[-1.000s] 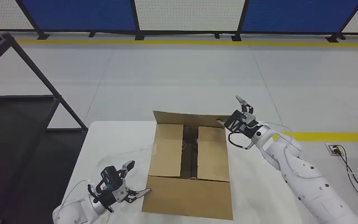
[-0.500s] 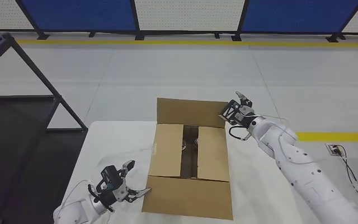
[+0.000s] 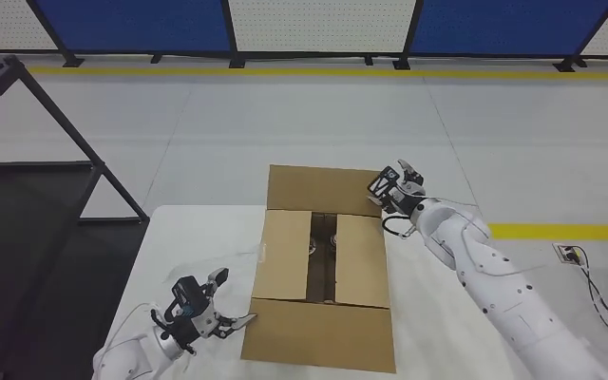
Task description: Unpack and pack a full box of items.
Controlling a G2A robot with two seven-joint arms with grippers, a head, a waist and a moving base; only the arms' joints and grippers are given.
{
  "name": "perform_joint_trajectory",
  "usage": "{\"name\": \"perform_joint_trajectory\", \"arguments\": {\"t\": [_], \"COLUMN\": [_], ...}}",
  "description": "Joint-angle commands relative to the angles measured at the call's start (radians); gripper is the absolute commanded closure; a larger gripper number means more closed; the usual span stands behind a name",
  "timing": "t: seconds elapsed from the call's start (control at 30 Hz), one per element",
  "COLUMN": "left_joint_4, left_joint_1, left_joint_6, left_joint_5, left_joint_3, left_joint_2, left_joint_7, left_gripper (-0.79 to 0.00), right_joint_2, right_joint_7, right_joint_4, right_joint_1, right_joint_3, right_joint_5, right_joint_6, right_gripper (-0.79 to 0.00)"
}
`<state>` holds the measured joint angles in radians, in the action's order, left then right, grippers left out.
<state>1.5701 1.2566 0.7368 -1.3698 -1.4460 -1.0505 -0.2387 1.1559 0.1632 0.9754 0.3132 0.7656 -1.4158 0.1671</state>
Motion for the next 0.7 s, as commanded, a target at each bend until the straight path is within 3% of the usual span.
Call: {"name": "perform_joint_trajectory", "arguments": {"t": [0.0,0.33,0.67], "left_joint_4": [0.0,0.001,-0.005], "left_joint_1": [0.002,0.01,0.01], "left_joint_6": [-0.003,-0.004,-0.006], "left_joint_5": [0.001,0.0,-0.004], "left_joint_3": [-0.002,0.006,0.014], "left_joint_2": [0.001,0.003,0.004], "left_joint_7": [-0.001,-0.005,-0.012], "left_gripper": [-0.785,-0.785,-0.785], "right_joint_2": [0.016,0.086,0.128], "right_joint_7": [0.031,0.057,0.038], "right_joint_4": [-0.025,-0.176,-0.272], "right_joint_1": [-0.017,-0.084,-0.119], "right_joint_3": [-0.017,-0.074,-0.101], "right_joint_5": [-0.007,-0.002,-0.027], "right_joint_6": [-0.026,-0.014,0.045], "right_gripper": [-0.785,-0.785,-0.785]}}
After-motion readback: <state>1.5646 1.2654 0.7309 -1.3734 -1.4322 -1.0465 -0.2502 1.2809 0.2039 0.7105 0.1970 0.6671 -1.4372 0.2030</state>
